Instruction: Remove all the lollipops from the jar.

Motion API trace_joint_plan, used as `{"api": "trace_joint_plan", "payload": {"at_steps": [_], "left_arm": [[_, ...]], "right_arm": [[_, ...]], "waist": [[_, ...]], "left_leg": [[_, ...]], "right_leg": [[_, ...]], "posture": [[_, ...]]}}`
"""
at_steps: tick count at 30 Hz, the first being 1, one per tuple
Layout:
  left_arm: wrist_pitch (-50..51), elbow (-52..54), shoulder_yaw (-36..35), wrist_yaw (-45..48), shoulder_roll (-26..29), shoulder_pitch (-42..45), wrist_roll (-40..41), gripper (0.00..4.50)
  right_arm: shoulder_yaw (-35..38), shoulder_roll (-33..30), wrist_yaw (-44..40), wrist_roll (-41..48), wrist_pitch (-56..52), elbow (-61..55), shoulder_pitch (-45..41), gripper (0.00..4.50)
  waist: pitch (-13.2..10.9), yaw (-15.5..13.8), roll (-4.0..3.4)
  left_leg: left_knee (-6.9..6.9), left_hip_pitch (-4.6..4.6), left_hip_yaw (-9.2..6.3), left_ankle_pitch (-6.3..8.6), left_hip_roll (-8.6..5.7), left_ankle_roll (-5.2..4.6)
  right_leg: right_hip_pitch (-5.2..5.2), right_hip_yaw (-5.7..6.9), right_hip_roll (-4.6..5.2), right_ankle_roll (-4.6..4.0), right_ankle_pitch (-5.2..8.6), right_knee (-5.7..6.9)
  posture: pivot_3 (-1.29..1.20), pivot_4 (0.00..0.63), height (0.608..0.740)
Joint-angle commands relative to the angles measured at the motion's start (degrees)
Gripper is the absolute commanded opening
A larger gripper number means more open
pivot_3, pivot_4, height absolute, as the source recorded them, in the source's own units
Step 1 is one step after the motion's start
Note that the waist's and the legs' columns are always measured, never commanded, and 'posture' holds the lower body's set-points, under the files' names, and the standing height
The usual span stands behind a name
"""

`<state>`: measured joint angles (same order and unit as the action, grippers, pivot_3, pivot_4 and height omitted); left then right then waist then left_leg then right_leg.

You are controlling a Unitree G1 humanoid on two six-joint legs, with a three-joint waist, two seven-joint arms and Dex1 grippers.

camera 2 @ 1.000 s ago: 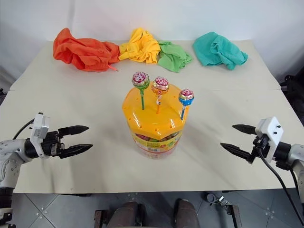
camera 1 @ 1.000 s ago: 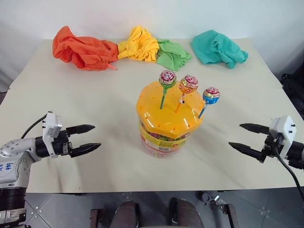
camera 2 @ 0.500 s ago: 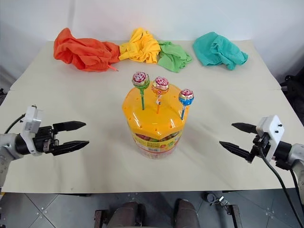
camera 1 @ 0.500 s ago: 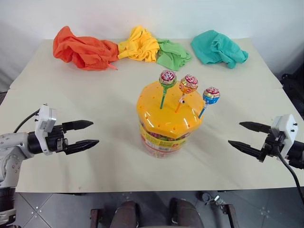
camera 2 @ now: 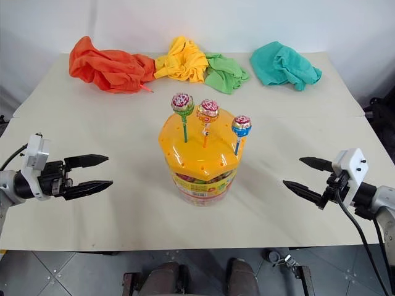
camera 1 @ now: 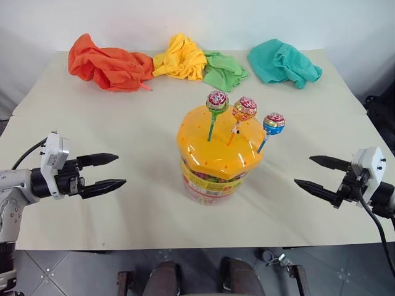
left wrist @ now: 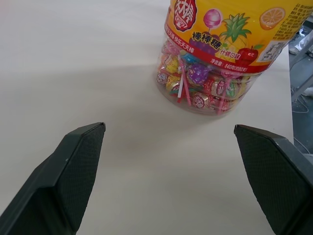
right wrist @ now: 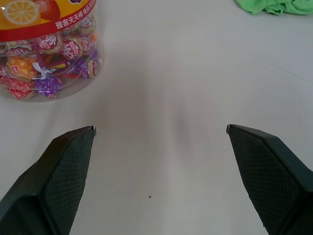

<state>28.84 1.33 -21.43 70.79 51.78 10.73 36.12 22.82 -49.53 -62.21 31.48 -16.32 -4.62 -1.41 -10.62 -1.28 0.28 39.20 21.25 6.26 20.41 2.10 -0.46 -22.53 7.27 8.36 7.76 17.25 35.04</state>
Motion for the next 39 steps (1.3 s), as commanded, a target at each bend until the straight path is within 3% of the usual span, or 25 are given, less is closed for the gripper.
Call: {"api": "trace_joint_plan", "payload": {"at_steps": [1, 8, 15, 20, 25, 30, 39], "left_arm": [[-0.40, 0.77, -1.41, 0.47, 0.73, 1.32, 1.56, 4.50], [-1.57, 2.81, -3.48, -0.21, 3.14, 9.97, 2.98, 4.50], [-0.64, 3.24, 0.65, 1.37, 4.05, 20.16, 4.36, 4.50], [0.60, 5.10, 3.69, -4.28, -2.28, 29.58, 6.84, 4.50], [5.95, 6.16, 14.08, 0.22, -2.64, 37.01, 5.72, 4.50], [3.52, 1.87, 16.81, 7.08, -7.22, 41.04, 7.10, 4.50], [2.44, -3.84, 20.56, 10.15, -14.33, 46.72, 5.52, 4.50]], "right_arm": [[1.00, 0.16, 0.18, 0.62, 0.40, -1.10, -0.47, 4.49], [4.59, -1.57, -0.62, 2.67, -1.33, -4.09, 1.65, 4.49], [8.47, -2.17, 0.12, 4.99, -3.95, -8.85, 3.32, 4.49], [9.57, -1.95, 1.34, 5.64, -5.23, -10.42, 2.73, 4.49], [11.55, -1.97, 2.06, 7.33, -6.67, -13.02, 3.10, 4.49], [14.37, -2.45, 2.98, 11.16, -9.67, -17.05, 2.95, 4.49], [18.04, -2.03, 7.53, 18.74, -15.23, -24.12, 2.75, 4.49]], "waist": [[0.00, 0.01, 0.00], [0.00, -0.07, 0.00], [0.00, -0.05, 0.00], [0.01, -0.30, 0.01], [0.01, -0.19, 0.02], [0.01, -0.01, 0.02], [0.00, -0.36, 0.04]], "left_leg": [[0.00, 0.00, 0.00, 0.00, 0.00, 0.00], [0.06, 0.02, -0.01, 0.00, 0.00, 0.00], [0.07, 0.00, 0.01, 0.00, -0.01, 0.00], [0.19, 0.02, -0.01, 0.00, -0.04, -0.01], [0.37, 0.08, -0.04, 0.00, -0.05, -0.02], [0.40, 0.06, -0.01, 0.00, -0.03, -0.02], [0.78, 0.18, -0.12, 0.03, -0.03, -0.08]], "right_leg": [[0.00, 0.00, 0.00, 0.00, 0.00, 0.00], [0.00, 0.00, 0.00, 0.00, 0.00, 0.04], [0.00, -0.02, -0.01, 0.00, 0.00, 0.07], [0.03, -0.04, 0.01, 0.00, 0.00, 0.11], [0.03, -0.03, 0.00, 0.01, 0.00, 0.24], [-0.02, -0.09, -0.02, -0.01, 0.01, 0.32], [0.03, -0.09, -0.01, -0.01, 0.00, 0.48]], "posture": [[0.00, 0.150, 0.740], [0.00, 0.150, 0.740], [0.00, 0.150, 0.740], [0.00, 0.150, 0.740], [0.00, 0.150, 0.740], [0.00, 0.150, 0.740], [0.00, 0.150, 0.740]]}}
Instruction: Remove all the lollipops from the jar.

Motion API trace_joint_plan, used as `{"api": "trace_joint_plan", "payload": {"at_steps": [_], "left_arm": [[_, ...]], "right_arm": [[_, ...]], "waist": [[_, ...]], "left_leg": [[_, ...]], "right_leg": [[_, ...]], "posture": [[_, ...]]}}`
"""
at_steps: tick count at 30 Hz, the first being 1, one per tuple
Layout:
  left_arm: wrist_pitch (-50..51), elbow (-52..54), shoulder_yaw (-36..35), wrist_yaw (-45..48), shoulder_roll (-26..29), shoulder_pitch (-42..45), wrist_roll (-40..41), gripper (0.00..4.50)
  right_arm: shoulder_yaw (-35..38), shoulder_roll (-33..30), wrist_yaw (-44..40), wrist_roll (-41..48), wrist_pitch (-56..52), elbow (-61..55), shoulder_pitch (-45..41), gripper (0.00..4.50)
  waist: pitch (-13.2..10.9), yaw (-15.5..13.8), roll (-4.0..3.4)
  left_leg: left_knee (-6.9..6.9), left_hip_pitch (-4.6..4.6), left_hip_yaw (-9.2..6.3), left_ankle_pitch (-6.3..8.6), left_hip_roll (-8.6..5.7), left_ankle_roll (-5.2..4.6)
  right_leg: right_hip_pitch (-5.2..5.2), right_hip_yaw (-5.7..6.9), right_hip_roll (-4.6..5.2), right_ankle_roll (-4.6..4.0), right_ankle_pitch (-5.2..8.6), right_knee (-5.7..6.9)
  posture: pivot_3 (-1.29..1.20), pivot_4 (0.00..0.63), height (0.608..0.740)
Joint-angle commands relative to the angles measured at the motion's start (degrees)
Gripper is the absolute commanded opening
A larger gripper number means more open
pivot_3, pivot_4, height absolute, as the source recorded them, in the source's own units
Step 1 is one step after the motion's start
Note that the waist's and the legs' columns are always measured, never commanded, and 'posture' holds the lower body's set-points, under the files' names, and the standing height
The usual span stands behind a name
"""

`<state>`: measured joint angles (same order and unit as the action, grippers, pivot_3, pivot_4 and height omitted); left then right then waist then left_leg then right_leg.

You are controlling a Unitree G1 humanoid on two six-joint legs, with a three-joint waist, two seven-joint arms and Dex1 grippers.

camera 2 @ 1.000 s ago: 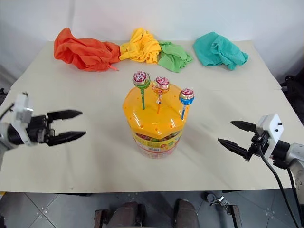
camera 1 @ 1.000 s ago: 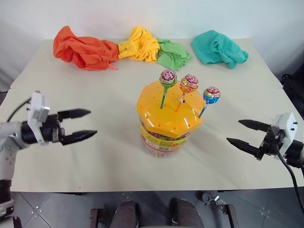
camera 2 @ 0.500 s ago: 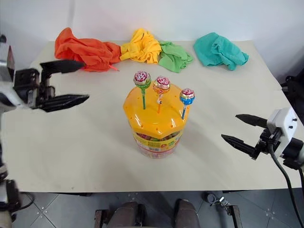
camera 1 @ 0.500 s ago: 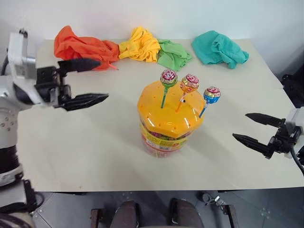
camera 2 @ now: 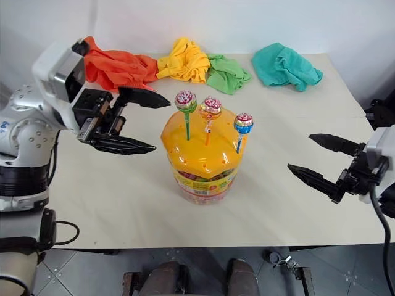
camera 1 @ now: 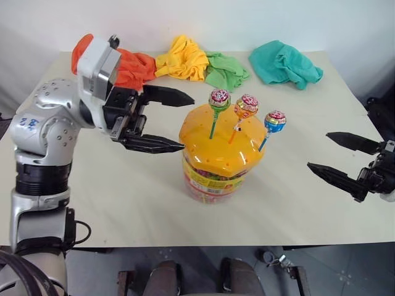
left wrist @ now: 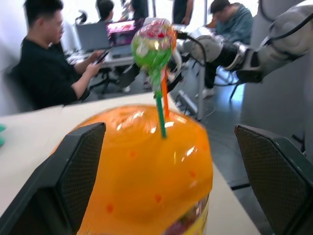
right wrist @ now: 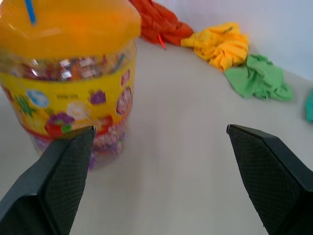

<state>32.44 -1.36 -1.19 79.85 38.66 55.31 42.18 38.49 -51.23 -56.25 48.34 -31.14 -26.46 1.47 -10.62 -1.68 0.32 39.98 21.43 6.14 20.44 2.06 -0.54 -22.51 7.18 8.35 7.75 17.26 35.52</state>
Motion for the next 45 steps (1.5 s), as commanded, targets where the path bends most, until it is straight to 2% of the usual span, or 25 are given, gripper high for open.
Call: {"api": "trace_joint_plan", "payload": {"at_steps": [1, 9, 13, 25, 35, 41, 45], "left_arm": [[-1.52, -1.95, 0.43, 0.90, -2.05, 2.54, -0.80, 4.50], [-3.99, -6.30, 2.78, 2.14, -6.79, 4.90, -3.95, 4.50], [-4.79, -7.57, 2.81, 2.35, -8.82, 5.27, -4.60, 3.62], [-4.31, -8.93, 2.46, 2.84, -10.25, 7.35, -4.74, 0.04], [-2.52, -13.21, -2.86, -0.45, -11.83, 13.80, -1.72, 0.04], [-3.00, -16.24, -5.47, -4.84, -11.43, 17.33, -3.06, 0.04], [-2.80, -17.49, -7.33, -11.30, -7.45, 17.03, -6.51, 0.04]], "right_arm": [[2.49, -0.13, 2.17, 2.17, -0.54, -2.79, -0.10, 4.49], [3.62, 0.76, 5.30, 3.30, 0.00, -5.30, 1.53, 4.49], [4.16, 1.21, 6.07, 3.36, 0.64, -5.93, 2.55, 4.50], [5.73, 1.28, 7.72, 5.19, 0.48, -8.09, 3.39, 4.50], [4.12, 2.15, 9.93, 6.30, 1.03, -9.75, 3.06, 4.50], [2.85, 2.70, 10.14, 5.96, 1.38, -9.74, 2.68, 4.50], [3.78, 3.06, 9.68, 6.98, 0.89, -10.11, 3.87, 4.50]], "waist": [[0.00, 0.09, 0.00], [0.00, 0.14, 0.00], [0.00, 0.05, 0.00], [0.00, 0.08, 0.01], [-0.01, 0.11, 0.02], [-0.01, 0.14, 0.02], [-0.01, 0.19, 0.02]], "left_leg": [[0.00, -0.01, 0.00, 0.00, 0.00, 0.00], [0.00, 0.00, 0.00, 0.00, 0.00, 0.00], [0.03, 0.01, 0.00, 0.00, -0.01, -0.01], [0.03, 0.01, -0.03, 0.00, 0.00, -0.01], [0.07, 0.02, -0.07, 0.00, -0.01, -0.02], [0.07, 0.02, -0.07, 0.00, -0.01, -0.02], [0.06, 0.02, -0.07, 0.00, -0.01, -0.03]], "right_leg": [[0.00, 0.00, 0.00, 0.00, 0.00, 0.01], [-0.02, 0.00, 0.00, 0.00, 0.00, 0.02], [-0.01, 0.00, 0.00, 0.00, 0.00, 0.02], [-0.01, 0.00, 0.00, 0.00, 0.00, 0.04], [0.01, 0.02, 0.01, 0.01, 0.00, 0.05], [0.01, 0.03, 0.01, 0.01, 0.00, 0.05], [-0.01, 0.03, 0.01, 0.01, -0.01, 0.05]], "posture": [[0.00, 0.150, 0.740], [0.00, 0.150, 0.740], [0.00, 0.150, 0.740], [0.00, 0.150, 0.740], [0.00, 0.150, 0.740], [0.00, 0.150, 0.740], [0.00, 0.150, 0.740]]}}
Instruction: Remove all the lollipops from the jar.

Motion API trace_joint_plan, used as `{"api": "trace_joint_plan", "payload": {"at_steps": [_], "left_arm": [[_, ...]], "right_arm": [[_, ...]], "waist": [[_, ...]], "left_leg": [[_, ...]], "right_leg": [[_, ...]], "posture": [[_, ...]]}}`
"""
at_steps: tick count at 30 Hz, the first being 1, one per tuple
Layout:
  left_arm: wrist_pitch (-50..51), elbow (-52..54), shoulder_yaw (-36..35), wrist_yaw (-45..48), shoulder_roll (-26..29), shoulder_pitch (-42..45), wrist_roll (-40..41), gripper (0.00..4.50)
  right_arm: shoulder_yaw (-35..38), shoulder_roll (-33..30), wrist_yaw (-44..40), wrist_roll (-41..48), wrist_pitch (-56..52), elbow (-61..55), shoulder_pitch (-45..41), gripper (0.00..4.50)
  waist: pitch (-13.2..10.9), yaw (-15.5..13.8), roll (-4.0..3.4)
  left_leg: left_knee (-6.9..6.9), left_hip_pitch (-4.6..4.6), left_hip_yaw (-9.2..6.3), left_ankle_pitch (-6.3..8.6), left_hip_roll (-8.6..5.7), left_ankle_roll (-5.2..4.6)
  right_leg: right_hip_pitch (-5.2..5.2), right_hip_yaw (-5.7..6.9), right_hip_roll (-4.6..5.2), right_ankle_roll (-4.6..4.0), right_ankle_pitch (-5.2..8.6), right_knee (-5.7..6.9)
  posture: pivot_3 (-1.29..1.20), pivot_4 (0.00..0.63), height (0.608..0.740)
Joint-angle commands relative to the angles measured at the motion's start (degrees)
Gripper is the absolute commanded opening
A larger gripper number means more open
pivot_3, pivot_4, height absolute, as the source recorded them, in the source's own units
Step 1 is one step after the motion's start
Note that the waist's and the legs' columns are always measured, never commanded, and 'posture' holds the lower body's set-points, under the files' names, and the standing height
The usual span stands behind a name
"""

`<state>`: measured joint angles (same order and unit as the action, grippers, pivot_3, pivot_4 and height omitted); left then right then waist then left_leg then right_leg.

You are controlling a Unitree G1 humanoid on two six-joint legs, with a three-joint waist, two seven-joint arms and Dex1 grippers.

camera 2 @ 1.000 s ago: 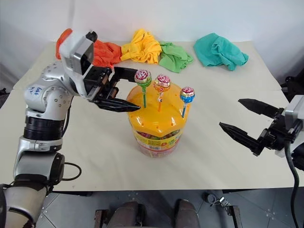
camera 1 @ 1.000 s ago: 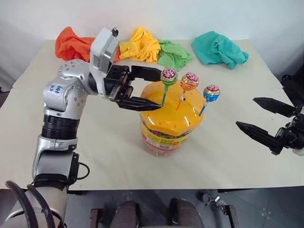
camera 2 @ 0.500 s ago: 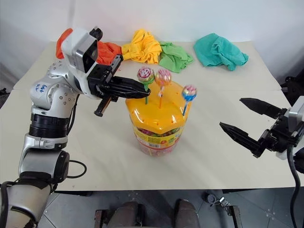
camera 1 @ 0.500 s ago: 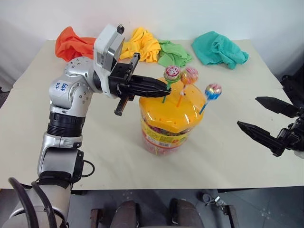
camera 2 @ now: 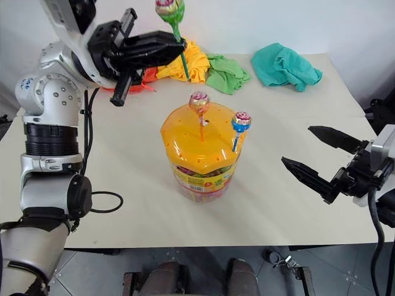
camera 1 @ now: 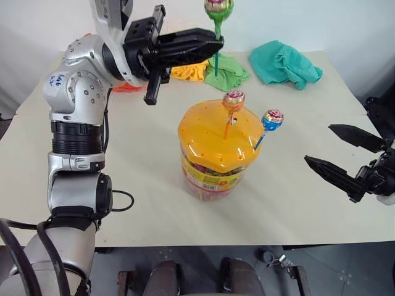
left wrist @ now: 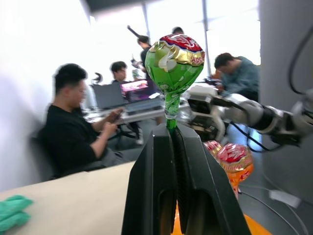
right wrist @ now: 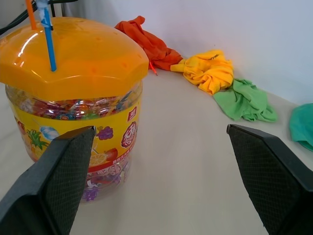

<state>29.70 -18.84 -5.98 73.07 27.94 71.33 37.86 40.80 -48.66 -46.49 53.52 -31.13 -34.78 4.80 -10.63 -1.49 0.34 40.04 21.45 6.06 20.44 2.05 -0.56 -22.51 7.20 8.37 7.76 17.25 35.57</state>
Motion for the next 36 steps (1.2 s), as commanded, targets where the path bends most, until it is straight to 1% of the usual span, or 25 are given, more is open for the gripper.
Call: {"api": "trace_joint_plan", "payload": {"at_steps": [1, 4, 5, 8, 10, 12, 16, 19, 23, 26, 29, 31, 32, 33, 36], "left_arm": [[0.70, 0.25, -2.62, -6.25, 5.55, -0.62, -3.75, 0.04], [5.52, 3.32, -2.69, -10.94, 11.63, -7.49, -6.34, 0.04], [8.52, 5.49, -2.47, -12.38, 13.60, -10.64, -6.61, 0.04], [13.78, 10.68, -1.91, -14.53, 17.32, -18.25, -6.98, 0.04], [15.61, 12.79, -2.20, -15.73, 18.31, -22.00, -6.94, 0.04], [19.79, 14.81, -2.17, -19.61, 19.53, -27.15, -8.12, 0.04], [24.36, 19.31, -0.78, -23.61, 21.59, -35.65, -10.30, 0.04], [29.34, 21.50, 1.09, -26.92, 23.00, -38.70, -12.07, 0.04], [35.11, 21.67, 2.86, -28.28, 23.98, -39.81, -11.88, 0.04], [33.84, 21.98, 3.73, -29.13, 24.06, -41.42, -13.27, 0.04], [33.28, 22.76, 7.77, -27.66, 26.79, -41.32, -15.39, 0.04], [32.97, 22.10, 9.40, -25.65, 28.21, -39.07, -15.35, 0.49], [33.48, 21.20, 8.94, -25.24, 28.05, -37.92, -14.54, 0.63], [33.63, 20.82, 8.64, -24.84, 28.05, -37.27, -14.02, 0.90], [34.47, 20.56, 8.15, -24.41, 28.04, -36.27, -13.58, 1.89]], "right_arm": [[1.94, 0.71, -0.43, 2.51, 0.48, -2.27, 1.55, 4.50], [2.57, 0.93, -1.82, 4.60, -0.31, -4.17, 4.89, 4.50], [2.47, 0.77, -2.74, 5.03, -0.30, -4.72, 5.99, 4.50], [1.50, -0.06, -4.87, 5.90, -0.32, -5.46, 7.96, 4.50], [0.31, -0.35, -5.88, 5.84, -0.14, -5.59, 8.29, 4.50], [-2.58, -0.48, -5.91, 4.44, 0.35, -4.71, 6.77, 4.50], [-7.33, -0.49, -5.36, 2.57, 0.90, -2.67, 2.88, 4.50], [-9.57, -0.49, -6.03, 1.44, 1.20, -1.26, 0.86, 4.50], [-10.86, -0.48, -6.58, 0.46, 1.32, 0.08, -0.78, 4.50], [-11.65, -0.28, -6.59, -0.34, 1.37, 0.70, -1.55, 4.50], [-11.83, 0.10, -6.63, -1.03, 1.68, 1.01, -1.77, 4.50], [-11.33, 0.01, -6.64, -1.14, 1.72, 1.29, -1.89, 4.50], [-11.03, -0.15, -6.66, -1.19, 1.76, 1.48, -1.90, 4.50], [-10.79, -0.29, -6.70, -1.23, 1.81, 1.64, -1.87, 4.50], [-10.31, -0.61, -6.86, -1.56, 1.95, 2.02, -1.77, 4.50]], "waist": [[0.00, 0.04, 0.00], [0.03, 0.45, -0.06], [0.03, 0.45, -0.06], [-0.04, 0.24, 0.07], [-0.15, -0.13, 0.30], [-0.13, -0.29, 0.47], [-0.12, 0.08, 0.50], [-0.14, -0.02, 0.53], [-0.15, -0.15, 0.54], [-0.15, -0.03, 0.54], [-0.15, 0.02, 0.54], [-0.15, 0.09, 0.54], [-0.15, 0.09, 0.54], [-0.15, 0.06, 0.54], [-0.15, -0.01, 0.54]], "left_leg": [[-0.01, 0.00, -0.01, 0.00, 0.00, 0.00], [-0.16, -0.15, 0.01, 0.00, 0.00, 0.00], [-0.22, -0.19, -0.01, 0.00, 0.00, 0.00], [-0.15, -0.16, -0.03, 0.00, 0.00, 0.00], [-0.07, -0.09, -0.05, 0.01, 0.00, -0.01], [-0.01, -0.06, -0.10, 0.02, -0.01, -0.03], [-0.04, -0.12, -0.46, 0.02, -0.01, -0.03], [-0.05, -0.11, -0.47, 0.02, -0.01, -0.02], [-0.05, -0.08, -0.47, 0.02, -0.02, -0.02], [-0.05, -0.08, -0.46, 0.02, -0.03, -0.02], [-0.07, -0.10, -0.42, 0.02, -0.03, -0.02], [-0.09, -0.10, -0.38, 0.02, -0.03, -0.02], [-0.10, -0.11, -0.34, 0.02, -0.03, -0.02], [-0.10, -0.11, -0.29, 0.02, -0.03, -0.02], [-0.09, -0.10, 0.00, 0.02, -0.03, -0.02]], "right_leg": [[-0.01, 0.00, 0.00, 0.00, 0.00, 0.00], [-0.01, -0.12, -0.01, 0.00, 0.00, 0.00], [-0.02, -0.18, -0.01, 0.00, 0.00, 0.00], [-0.02, -0.19, -0.01, 0.00, 0.00, 0.03], [-0.02, -0.17, -0.01, 0.00, 0.00, 0.05], [0.00, -0.16, 0.00, 0.00, 0.00, 0.05], [0.01, -0.23, 0.00, 0.00, 0.00, 0.06], [-0.02, -0.22, 0.00, -0.01, 0.00, 0.07], [-0.02, -0.20, 0.00, -0.01, 0.00, 0.07], [-0.02, -0.21, 0.02, -0.01, 0.00, 0.07], [-0.03, -0.21, 0.01, -0.02, 0.01, 0.07], [-0.04, -0.21, 0.01, -0.02, 0.01, 0.07], [-0.06, -0.24, 0.01, -0.02, 0.01, 0.07], [-0.07, -0.23, 0.01, -0.02, 0.01, 0.07], [-0.06, -0.25, 0.01, -0.02, 0.01, 0.07]], "posture": [[0.00, 0.150, 0.740], [0.00, 0.150, 0.740], [0.00, 0.150, 0.740], [0.00, 0.150, 0.740], [0.00, 0.150, 0.740], [0.00, 0.150, 0.740], [0.00, 0.150, 0.740], [0.00, 0.150, 0.740], [0.00, 0.150, 0.740], [0.00, 0.150, 0.740], [0.00, 0.150, 0.740], [0.00, 0.150, 0.740], [0.00, 0.150, 0.740], [0.00, 0.150, 0.740], [0.00, 0.150, 0.740]]}}
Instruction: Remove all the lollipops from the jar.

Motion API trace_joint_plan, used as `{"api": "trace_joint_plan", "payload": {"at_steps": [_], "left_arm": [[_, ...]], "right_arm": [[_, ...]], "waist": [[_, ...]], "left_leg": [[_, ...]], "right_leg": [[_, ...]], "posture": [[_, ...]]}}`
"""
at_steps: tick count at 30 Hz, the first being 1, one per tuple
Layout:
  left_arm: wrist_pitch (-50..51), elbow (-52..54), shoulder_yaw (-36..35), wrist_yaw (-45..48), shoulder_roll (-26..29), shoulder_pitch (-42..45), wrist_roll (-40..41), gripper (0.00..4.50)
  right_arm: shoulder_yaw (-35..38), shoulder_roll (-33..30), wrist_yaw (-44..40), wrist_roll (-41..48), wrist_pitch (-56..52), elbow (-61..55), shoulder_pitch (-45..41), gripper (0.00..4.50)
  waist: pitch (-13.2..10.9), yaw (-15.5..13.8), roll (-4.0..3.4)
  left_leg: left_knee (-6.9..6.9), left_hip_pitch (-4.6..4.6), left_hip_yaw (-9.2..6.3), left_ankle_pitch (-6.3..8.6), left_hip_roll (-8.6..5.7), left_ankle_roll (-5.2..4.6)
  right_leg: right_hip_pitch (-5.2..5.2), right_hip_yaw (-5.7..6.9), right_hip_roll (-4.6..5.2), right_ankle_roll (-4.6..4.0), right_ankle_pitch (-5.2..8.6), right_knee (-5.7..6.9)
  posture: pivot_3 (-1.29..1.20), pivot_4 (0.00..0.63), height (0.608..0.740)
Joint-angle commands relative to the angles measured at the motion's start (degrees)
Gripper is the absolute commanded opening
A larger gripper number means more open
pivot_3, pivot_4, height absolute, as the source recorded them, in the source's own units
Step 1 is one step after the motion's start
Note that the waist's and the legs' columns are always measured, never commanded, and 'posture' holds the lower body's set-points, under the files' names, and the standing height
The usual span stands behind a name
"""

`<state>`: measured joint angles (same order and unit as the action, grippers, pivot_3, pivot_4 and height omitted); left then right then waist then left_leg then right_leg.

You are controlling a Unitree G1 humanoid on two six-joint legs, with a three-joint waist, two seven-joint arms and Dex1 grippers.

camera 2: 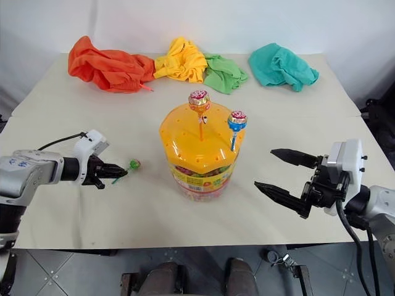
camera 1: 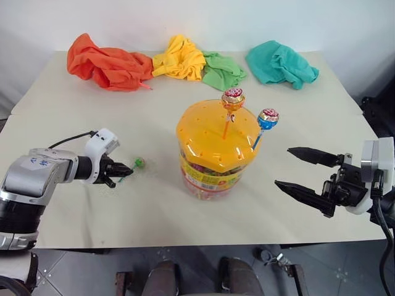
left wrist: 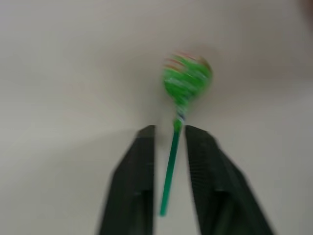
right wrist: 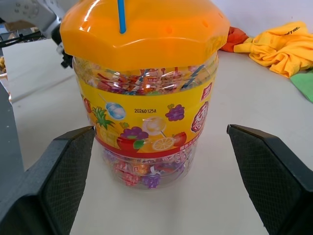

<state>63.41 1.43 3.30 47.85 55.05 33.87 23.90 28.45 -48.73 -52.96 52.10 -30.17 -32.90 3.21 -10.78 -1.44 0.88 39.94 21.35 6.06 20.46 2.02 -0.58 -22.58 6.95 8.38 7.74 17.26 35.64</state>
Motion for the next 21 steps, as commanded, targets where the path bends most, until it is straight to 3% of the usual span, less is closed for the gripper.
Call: {"api": "trace_joint_plan", "payload": {"at_steps": [1, 8, 13, 21], "left_arm": [[0.86, 0.19, -1.26, 0.82, 0.92, 1.45, 0.34, 2.18], [-1.21, 3.89, -4.57, 4.52, 1.97, 4.07, 3.38, 4.39], [-12.06, 5.17, -11.16, 12.07, -1.40, 10.22, 9.54, 4.48], [-22.08, -2.09, -8.12, 24.30, -7.24, 21.23, 12.18, 4.48]], "right_arm": [[2.22, -0.63, -0.50, -0.25, 1.03, 0.29, -0.16, 4.50], [3.92, -1.39, -1.10, -0.92, 1.02, 1.35, -0.23, 4.50], [6.79, -3.15, -1.93, -0.55, 0.78, 2.90, -1.50, 4.50], [8.66, -3.98, -1.08, 0.23, 0.35, 1.77, -2.66, 4.50]], "waist": [[0.00, -0.07, 0.00], [0.00, -0.03, 0.00], [-0.01, -0.23, 0.01], [0.00, -0.07, 0.00]], "left_leg": [[0.00, 0.00, 0.02, 0.00, -0.01, 0.00], [0.01, 0.01, 0.07, 0.00, 0.00, 0.00], [0.05, 0.06, 0.05, 0.00, 0.00, 0.00], [0.07, 0.03, 0.10, 0.00, -0.02, 0.00]], "right_leg": [[0.00, 0.00, 0.00, 0.00, 0.00, 0.00], [0.00, 0.01, 0.00, 0.00, 0.00, 0.00], [-0.02, 0.03, 0.00, 0.00, 0.00, 0.00], [0.00, 0.02, 0.01, 0.01, -0.01, 0.03]], "posture": [[0.00, 0.150, 0.740], [0.00, 0.150, 0.740], [0.00, 0.150, 0.740], [0.00, 0.150, 0.740]]}}
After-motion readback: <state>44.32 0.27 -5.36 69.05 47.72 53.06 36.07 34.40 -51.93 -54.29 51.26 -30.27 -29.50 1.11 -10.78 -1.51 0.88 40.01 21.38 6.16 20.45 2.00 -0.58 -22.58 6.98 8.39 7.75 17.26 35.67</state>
